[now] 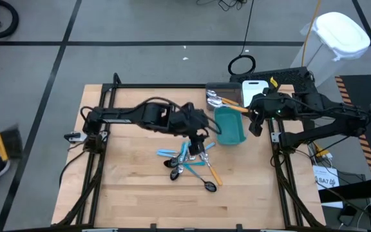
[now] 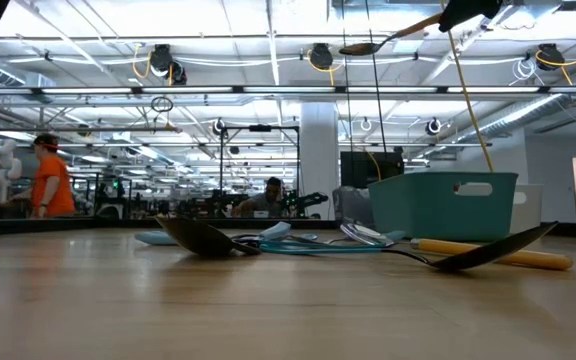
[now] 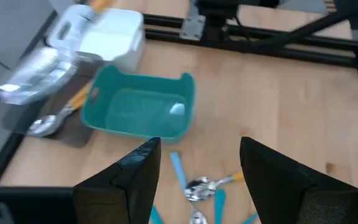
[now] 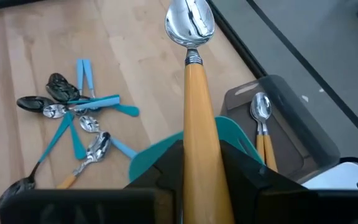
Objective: Sort silverware by color (type)
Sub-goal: Put the orange spoon into the black bin
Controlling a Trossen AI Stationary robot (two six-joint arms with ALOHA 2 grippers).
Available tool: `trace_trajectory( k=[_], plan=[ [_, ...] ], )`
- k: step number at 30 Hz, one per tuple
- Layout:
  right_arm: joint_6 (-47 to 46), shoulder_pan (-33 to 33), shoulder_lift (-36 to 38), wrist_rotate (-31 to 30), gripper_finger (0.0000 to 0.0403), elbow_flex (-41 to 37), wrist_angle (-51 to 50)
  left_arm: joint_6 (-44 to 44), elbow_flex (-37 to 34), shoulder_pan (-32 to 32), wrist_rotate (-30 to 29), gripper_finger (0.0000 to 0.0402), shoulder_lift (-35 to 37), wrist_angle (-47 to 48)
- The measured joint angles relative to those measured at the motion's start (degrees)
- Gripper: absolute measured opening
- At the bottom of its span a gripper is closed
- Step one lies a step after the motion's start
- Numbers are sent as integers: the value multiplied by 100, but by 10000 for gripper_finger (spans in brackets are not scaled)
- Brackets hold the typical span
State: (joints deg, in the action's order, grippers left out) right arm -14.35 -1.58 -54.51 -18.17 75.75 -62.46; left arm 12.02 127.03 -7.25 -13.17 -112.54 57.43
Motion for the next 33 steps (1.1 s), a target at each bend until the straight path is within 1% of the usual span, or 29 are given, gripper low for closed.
trace_trajectory(
  k=[4, 8, 11, 14, 16, 19, 20, 25, 29, 31, 33],
  plan=[
    [-128, 1, 26, -2, 68, 0, -87, 141, -736, -192, 29, 218, 1, -649],
    [-149, 0, 109, -2, 68, 0, -167, 353, -1480, -251, 37, 218, 127, -1778],
    [-149, 0, 218, -17, 68, 0, -166, 414, -1915, -231, 48, 218, 303, -2365],
    [-149, 2, 344, -218, 68, 0, -160, 570, -2397, -162, 19, 218, 541, -3141],
    [-149, -2, 438, -312, 68, 0, -145, 695, -2707, -103, -49, 218, 653, -3931],
    [-122, 0, 545, -472, 68, 0, -122, 930, -2971, -7, -127, 218, 751, -4443],
    [-98, 0, 572, -521, 68, 0, -122, 961, -2972, 17, -129, 218, 748, -4485],
    [34, 0, 618, -605, 68, 0, -77, 786, -2601, 93, -129, 218, 735, -3863],
    [184, 0, 602, -607, 68, 0, -65, 227, -2187, 141, -136, 218, 740, -3301],
    [306, 0, 594, -624, 68, 0, -20, 23, -2048, 156, -140, 218, 708, -3296],
    [444, 0, 584, -814, 68, 0, 122, -259, -1895, 193, -168, 218, 696, -3244]
  ],
)
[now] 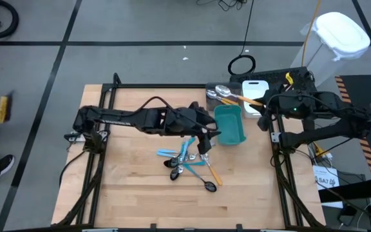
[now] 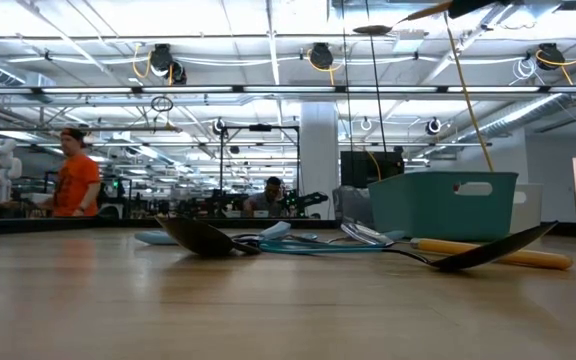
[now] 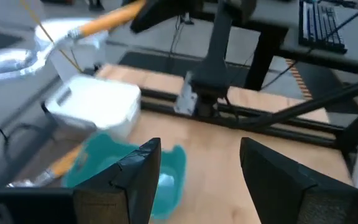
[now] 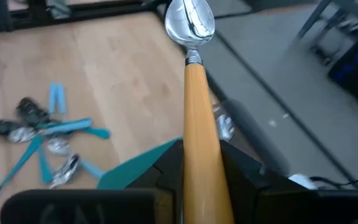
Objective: Sort silverware by color (type)
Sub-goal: Put the orange spoon into the black bin
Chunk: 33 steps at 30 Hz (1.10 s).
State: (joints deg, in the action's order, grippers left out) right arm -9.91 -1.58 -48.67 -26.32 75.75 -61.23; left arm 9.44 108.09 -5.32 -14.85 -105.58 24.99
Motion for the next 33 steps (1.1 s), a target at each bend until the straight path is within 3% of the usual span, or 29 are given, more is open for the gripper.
trace_trajectory(
  k=[6, 14, 18, 24, 27, 33],
  plan=[
    [571, 0, 3, -397, 68, 0, 336, 732, 210, 184, -252, 217, 51, 751],
    [1178, 0, 3, -373, 68, 0, 429, 153, 70, 578, 655, 146, 87, 1123],
    [1486, 0, 3, -368, 68, 0, 451, 188, -495, 795, 1089, 113, 87, 484],
    [1571, -231, -163, -81, 68, -2, 742, 781, -1358, 771, 1175, 88, 190, -1131],
    [1628, -499, -414, 99, 68, 0, 969, 1055, -1601, 624, 949, 82, 221, -1696],
    [1623, -1373, -929, 768, 68, -10, 825, 1566, -2053, 481, 200, 80, 339, -1673]
  ],
)
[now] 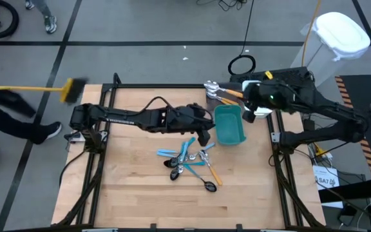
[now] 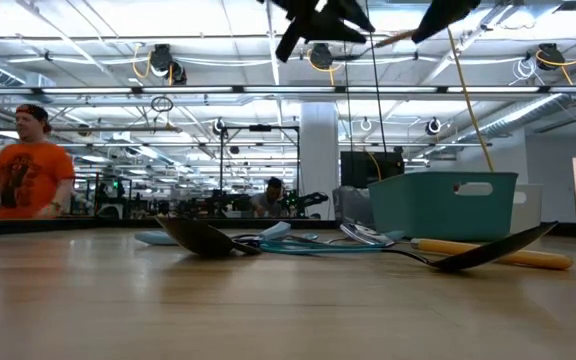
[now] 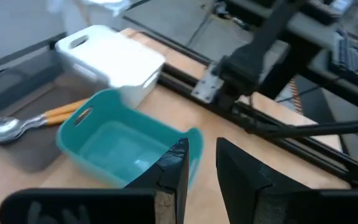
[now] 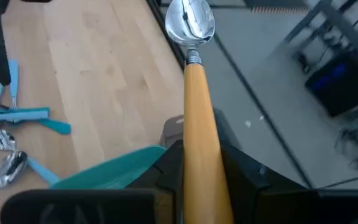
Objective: Sort silverware by color (type)
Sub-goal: Put the orange spoon into the black bin
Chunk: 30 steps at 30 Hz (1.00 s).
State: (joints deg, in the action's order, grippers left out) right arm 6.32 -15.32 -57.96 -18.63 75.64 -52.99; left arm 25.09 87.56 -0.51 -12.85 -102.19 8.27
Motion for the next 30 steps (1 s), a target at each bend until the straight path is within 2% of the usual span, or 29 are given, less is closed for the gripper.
trace_trajectory(
  k=[5, 10, 15, 19, 30],
  plan=[
    [272, -919, -393, 818, 68, 6, -233, 276, -282, -77, -25, 80, 37, -727],
    [821, -1865, -804, 1609, 68, 6, -403, 250, -315, -246, 36, 80, 26, -1077],
    [1352, -2541, -1304, 2181, 68, 6, -489, 222, -312, -389, 38, 80, 26, -1182],
    [1623, -2863, -1707, 2465, 68, 6, -527, 242, -300, -474, 44, 80, 26, -1020],
    [1995, -3283, -2756, 2489, 68, 6, -340, 199, -300, -483, 62, 80, 39, -611]
  ],
)
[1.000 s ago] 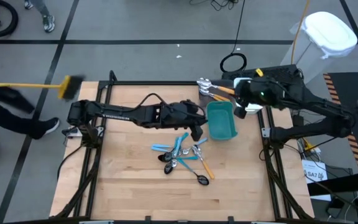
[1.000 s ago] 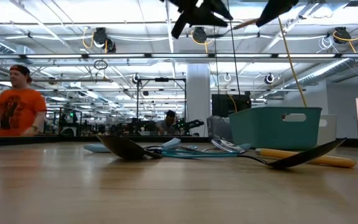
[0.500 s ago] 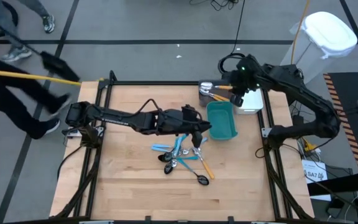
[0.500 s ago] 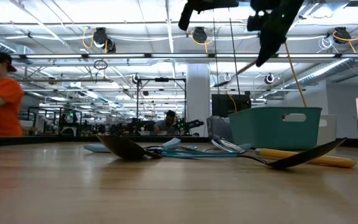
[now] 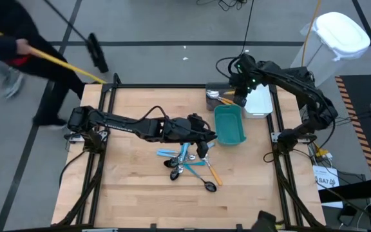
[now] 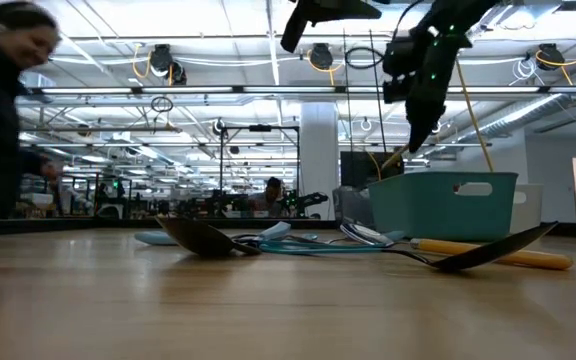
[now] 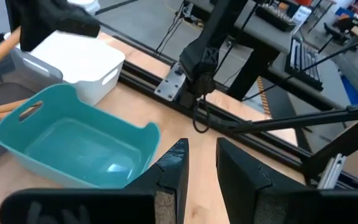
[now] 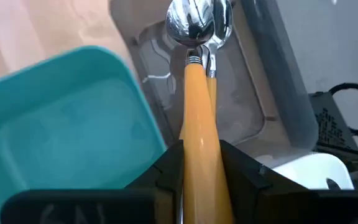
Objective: Sort silverware by color (type)
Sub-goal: Put the orange spoon into the black bin
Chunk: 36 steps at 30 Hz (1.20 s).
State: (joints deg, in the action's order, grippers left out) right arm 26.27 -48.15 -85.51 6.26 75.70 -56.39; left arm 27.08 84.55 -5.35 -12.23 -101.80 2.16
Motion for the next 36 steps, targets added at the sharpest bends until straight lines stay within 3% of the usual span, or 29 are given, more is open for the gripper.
trace_trajectory(
  k=[8, 19, 26, 36],
  plan=[
    [-138, -106, -585, -5, 73, 0, 645, -151, 10, 211, 11, 80, 242, 250],
    [-208, -139, -1102, -17, 86, 0, 726, -321, 9, 441, 57, 80, 291, 683],
    [-435, -139, -1163, -17, 81, 0, 731, -347, 9, 624, 470, 80, 291, 721],
    [-416, -139, -1161, -17, 94, 0, 731, -434, 9, 693, 520, 80, 291, 719]
  ],
)
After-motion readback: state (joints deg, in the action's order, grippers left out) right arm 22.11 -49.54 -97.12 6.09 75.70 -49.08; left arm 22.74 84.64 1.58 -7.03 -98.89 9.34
